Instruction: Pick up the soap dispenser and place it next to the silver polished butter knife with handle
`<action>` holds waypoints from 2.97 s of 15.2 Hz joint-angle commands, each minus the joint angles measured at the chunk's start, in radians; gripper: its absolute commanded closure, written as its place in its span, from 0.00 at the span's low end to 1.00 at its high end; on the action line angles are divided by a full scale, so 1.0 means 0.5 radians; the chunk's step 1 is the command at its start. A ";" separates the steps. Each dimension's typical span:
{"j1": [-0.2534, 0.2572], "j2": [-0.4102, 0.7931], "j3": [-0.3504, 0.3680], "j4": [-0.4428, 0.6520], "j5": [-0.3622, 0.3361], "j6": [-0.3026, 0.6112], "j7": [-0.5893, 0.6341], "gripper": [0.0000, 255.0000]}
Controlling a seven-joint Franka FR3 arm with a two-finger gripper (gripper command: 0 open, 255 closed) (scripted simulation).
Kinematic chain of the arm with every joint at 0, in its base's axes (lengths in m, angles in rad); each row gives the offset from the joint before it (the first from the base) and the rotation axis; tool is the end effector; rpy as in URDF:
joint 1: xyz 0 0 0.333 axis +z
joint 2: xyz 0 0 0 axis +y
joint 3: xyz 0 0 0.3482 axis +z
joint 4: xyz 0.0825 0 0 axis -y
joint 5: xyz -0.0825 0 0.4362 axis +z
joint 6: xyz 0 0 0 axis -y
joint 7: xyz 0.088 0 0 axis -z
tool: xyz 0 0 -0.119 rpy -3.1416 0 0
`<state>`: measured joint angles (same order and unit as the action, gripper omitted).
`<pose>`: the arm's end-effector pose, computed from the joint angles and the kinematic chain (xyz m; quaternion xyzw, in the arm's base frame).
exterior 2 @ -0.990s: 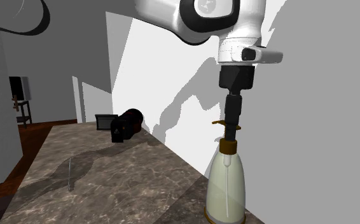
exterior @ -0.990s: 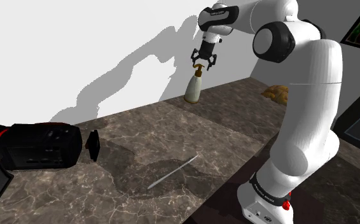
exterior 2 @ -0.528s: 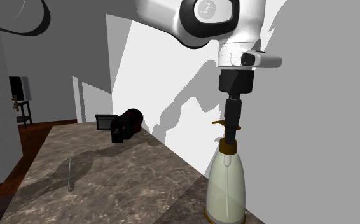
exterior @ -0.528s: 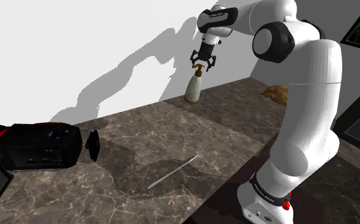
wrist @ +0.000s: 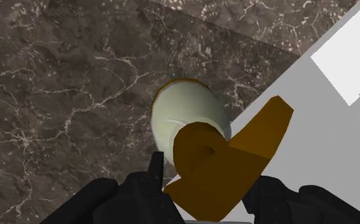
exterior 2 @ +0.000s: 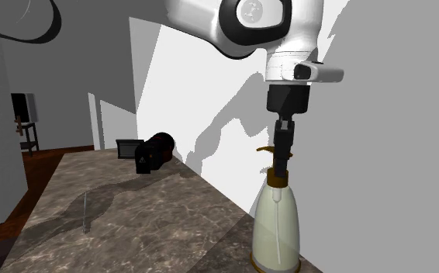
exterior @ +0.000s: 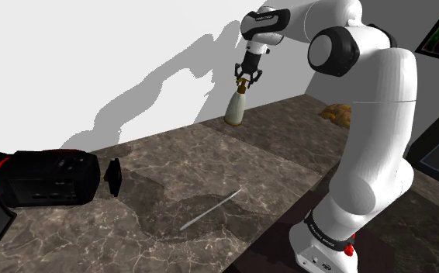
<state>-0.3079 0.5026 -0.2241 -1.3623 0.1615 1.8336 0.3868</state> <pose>0.6820 -0.3473 0.4363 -0.8921 0.4511 0.0077 0.0246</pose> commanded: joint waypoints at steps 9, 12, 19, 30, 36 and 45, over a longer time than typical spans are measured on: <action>-0.009 -0.009 -0.004 0.146 -0.007 -0.156 0.013 1.00; -0.015 -0.006 -0.005 0.231 -0.009 -0.238 0.019 1.00; -0.036 0.026 -0.006 0.471 -0.005 -0.445 0.033 1.00; 0.141 -0.861 -0.008 -0.476 -0.193 -0.360 0.159 1.00; 0.187 -1.305 0.044 -0.821 -0.284 -0.444 0.271 1.00; 0.210 -1.892 0.165 -1.128 -0.344 -0.713 0.438 1.00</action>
<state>-0.2041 -0.4102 -0.1507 -1.9190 -0.0092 1.5026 0.5935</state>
